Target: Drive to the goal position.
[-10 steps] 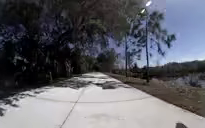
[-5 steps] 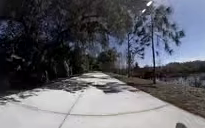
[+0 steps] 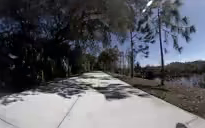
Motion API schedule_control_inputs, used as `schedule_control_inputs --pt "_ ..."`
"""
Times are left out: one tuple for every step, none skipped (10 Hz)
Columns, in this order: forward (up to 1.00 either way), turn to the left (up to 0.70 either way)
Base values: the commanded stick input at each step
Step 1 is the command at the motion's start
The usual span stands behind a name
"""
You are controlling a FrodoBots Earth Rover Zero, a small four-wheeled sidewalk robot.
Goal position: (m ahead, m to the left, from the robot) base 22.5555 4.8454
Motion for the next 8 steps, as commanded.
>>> schedule_control_inputs --pt "1.0 0.0" --pt "1.0 0.0" --pt "1.0 0.0" --pt "1.0 0.0" --pt "1.0 0.0" --pt "1.0 0.0" --pt "1.0 0.0" --pt "1.0 0.0"
